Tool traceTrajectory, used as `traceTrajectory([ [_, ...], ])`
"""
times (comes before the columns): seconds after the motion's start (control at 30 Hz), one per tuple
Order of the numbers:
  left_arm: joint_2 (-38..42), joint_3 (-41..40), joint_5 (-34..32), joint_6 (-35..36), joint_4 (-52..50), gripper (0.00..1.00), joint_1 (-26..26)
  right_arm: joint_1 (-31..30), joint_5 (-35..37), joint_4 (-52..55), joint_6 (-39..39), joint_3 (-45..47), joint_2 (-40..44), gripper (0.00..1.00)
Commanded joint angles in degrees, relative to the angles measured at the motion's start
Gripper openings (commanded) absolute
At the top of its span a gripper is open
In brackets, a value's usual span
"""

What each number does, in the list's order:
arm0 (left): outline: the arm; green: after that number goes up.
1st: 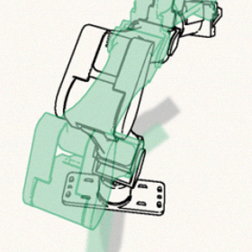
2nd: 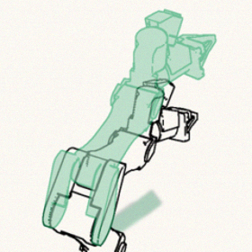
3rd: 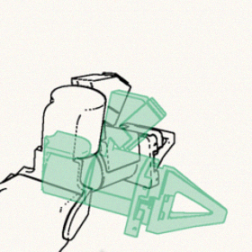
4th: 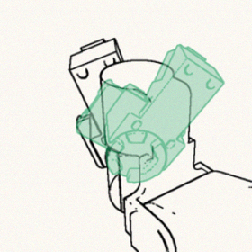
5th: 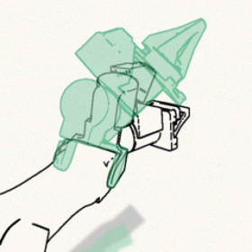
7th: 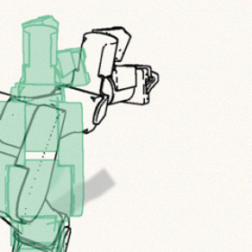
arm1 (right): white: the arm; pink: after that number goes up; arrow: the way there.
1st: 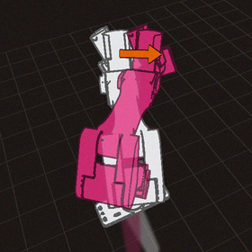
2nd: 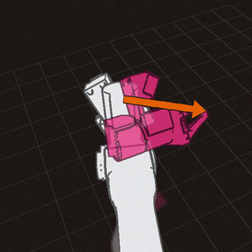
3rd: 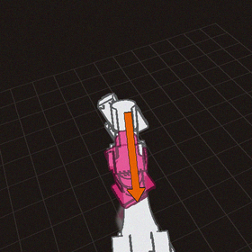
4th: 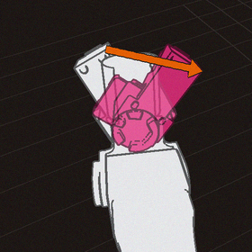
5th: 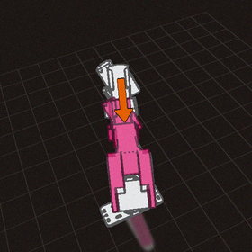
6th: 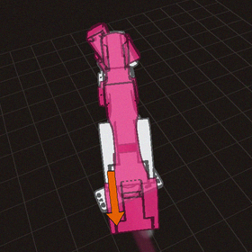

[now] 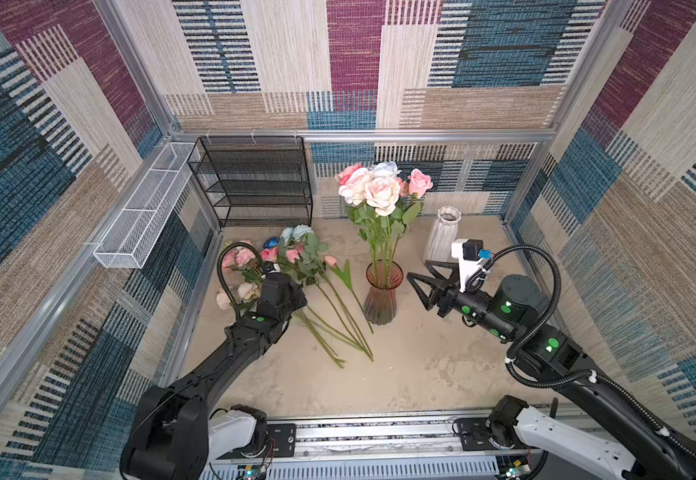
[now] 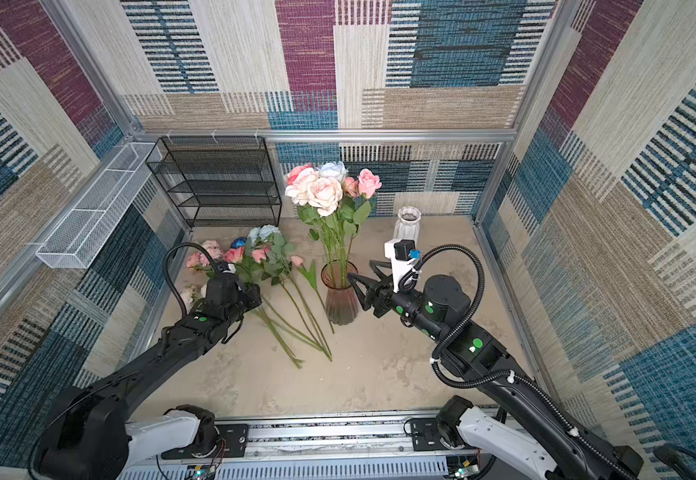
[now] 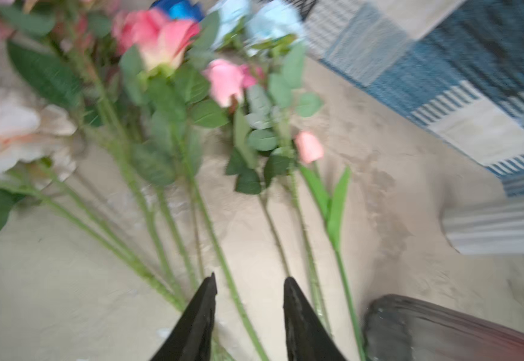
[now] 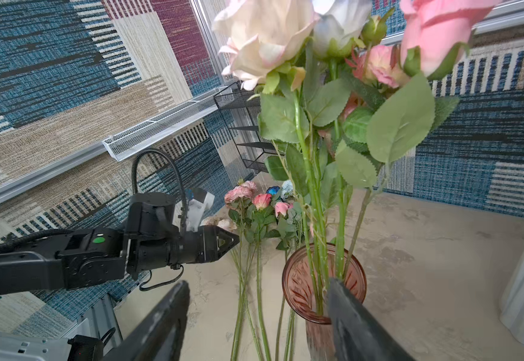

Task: Arrange flowers in a vase
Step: Pick up the flower from the flowers.

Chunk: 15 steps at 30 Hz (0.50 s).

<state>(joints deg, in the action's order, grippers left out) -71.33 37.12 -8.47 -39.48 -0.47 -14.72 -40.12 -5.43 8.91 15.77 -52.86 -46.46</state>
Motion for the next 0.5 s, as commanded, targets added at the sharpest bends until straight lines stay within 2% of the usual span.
traceTrajectory([
  [0.0, -3.08, -1.44, 4.25, -7.05, 4.40, 0.35, 3.26, -0.05, 0.23, -0.56, 0.50, 0.13, 0.40, 0.70],
  [0.17, -8.11, -1.40, 5.62, -7.62, 7.55, 0.34, 6.95, 0.00, 0.48, -0.56, 0.36, 0.40, 0.43, 0.68],
  [0.47, -15.12, 0.84, 5.48, -7.09, 10.99, 0.25, 8.74, -0.05, 0.59, -0.85, 0.19, 0.46, 0.06, 0.66],
])
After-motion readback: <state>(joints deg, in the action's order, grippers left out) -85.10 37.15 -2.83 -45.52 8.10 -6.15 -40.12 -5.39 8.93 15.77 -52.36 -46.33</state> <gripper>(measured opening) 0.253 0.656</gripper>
